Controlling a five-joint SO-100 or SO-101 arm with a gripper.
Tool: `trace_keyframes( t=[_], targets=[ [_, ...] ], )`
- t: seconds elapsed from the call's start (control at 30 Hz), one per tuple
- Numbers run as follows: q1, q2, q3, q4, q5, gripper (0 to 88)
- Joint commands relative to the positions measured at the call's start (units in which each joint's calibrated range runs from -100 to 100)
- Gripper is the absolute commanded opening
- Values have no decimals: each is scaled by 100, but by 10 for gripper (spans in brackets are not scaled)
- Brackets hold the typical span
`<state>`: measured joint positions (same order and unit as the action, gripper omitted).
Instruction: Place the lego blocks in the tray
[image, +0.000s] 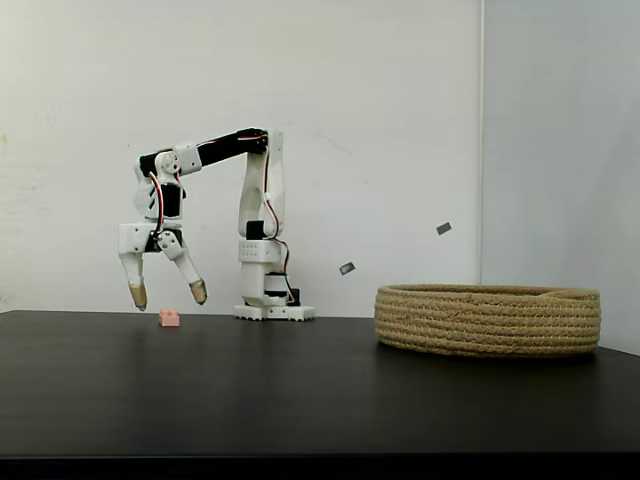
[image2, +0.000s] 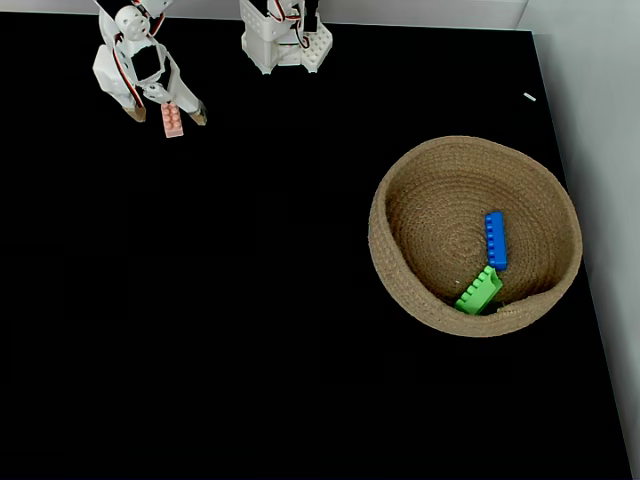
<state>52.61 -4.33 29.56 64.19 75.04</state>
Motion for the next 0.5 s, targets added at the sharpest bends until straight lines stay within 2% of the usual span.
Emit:
trace_keyframes(
  t=[0.0,0.13,0.2,0.37,0.4,0.47],
  targets=[
    [57,-66,122,-292,-34,339],
    [57,-221,578,-742,-107,304],
    [32,-333,915,-1109,-137,202],
    [-34,-513,1444,-1534,-239,57],
    [-67,-539,1490,-1534,-278,4],
    [-141,-625,1535,-1534,-391,0]
  ],
)
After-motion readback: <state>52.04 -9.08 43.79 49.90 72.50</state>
